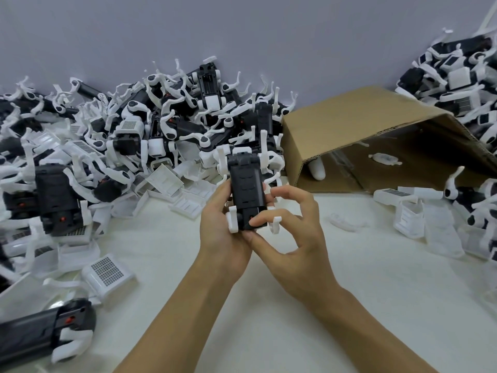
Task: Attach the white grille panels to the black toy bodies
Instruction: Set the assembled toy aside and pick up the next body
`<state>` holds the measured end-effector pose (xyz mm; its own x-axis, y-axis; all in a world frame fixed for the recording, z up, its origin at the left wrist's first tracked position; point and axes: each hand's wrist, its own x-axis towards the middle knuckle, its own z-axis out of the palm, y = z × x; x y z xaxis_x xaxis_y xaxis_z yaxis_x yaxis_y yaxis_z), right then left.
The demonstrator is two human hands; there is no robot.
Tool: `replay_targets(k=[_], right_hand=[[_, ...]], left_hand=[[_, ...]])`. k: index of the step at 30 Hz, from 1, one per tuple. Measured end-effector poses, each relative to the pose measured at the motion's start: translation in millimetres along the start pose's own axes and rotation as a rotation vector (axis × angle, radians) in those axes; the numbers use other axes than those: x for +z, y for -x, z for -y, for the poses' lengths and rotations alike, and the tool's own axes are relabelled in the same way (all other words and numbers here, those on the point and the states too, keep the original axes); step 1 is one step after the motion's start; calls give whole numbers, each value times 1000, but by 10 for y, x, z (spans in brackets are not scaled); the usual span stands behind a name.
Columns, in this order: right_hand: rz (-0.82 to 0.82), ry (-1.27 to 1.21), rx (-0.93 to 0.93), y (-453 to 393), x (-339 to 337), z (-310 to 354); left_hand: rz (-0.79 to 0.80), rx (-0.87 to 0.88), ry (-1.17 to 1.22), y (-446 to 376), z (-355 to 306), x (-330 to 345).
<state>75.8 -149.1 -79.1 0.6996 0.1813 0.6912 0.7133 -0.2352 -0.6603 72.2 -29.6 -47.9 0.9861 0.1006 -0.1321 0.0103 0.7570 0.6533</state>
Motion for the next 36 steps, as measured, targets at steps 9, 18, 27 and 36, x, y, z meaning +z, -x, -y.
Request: replay_targets(k=[9,18,27,36], right_hand=[[24,-47,46,-4,-9,-1],[31,-58,55,10,10,9],[54,-13,116,8,-21,25],[146,-490,522,-128,-91,43]], left_hand=[[2,-8,38,-16,5,-10],[-21,-11,36,-24,9,-27],[-83,-12,13,-56,16,-51],[-41,274,-406,-42,-19,-25]])
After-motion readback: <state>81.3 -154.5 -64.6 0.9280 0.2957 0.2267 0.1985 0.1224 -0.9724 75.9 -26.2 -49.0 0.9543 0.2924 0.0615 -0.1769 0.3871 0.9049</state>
